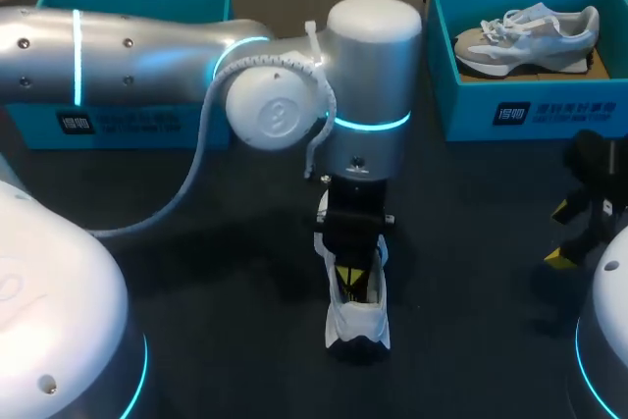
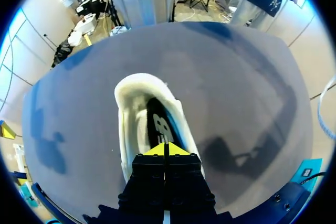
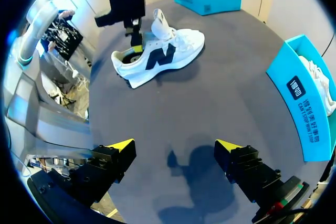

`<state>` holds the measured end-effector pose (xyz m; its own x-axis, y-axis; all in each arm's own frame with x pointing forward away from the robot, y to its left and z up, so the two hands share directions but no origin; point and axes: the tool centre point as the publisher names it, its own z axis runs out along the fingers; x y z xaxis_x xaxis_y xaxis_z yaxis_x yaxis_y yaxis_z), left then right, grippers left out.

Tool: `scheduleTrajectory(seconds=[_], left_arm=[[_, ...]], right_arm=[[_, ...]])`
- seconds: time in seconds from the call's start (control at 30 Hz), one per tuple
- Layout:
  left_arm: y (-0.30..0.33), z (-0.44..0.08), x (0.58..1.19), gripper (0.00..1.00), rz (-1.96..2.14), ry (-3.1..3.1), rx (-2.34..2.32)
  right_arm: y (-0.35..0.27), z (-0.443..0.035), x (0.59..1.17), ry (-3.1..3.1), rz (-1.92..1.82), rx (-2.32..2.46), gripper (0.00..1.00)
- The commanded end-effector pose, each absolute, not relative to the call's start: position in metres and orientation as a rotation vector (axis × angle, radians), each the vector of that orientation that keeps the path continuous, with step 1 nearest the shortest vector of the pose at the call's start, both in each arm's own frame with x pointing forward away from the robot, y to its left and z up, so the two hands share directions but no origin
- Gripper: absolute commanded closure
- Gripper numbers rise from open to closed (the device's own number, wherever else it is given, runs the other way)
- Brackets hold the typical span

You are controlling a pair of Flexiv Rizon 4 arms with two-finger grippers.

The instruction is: Take the shoe out of the shoebox, open the shoe tongue, remove and reinsert the insole, then place the shoe into the shoebox

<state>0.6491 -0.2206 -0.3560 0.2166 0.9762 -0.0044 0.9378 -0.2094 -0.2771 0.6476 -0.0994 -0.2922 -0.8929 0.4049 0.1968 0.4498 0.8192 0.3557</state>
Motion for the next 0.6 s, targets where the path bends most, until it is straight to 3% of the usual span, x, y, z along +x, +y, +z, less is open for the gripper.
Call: scheduleTrajectory(seconds=[0.03,0.6], left_arm=[[-0.221,-0.354,0.647,1.0,0.218,-1.807,-2.283],[-0.215,-0.402,0.644,1.0,0.143,-1.793,-2.283]], right_arm=[[-0.099,-0.292,0.647,-2.89,-0.603,-0.683,0.0],[-0.099,-0.292,0.647,-2.89,-0.603,-0.683,0.0]])
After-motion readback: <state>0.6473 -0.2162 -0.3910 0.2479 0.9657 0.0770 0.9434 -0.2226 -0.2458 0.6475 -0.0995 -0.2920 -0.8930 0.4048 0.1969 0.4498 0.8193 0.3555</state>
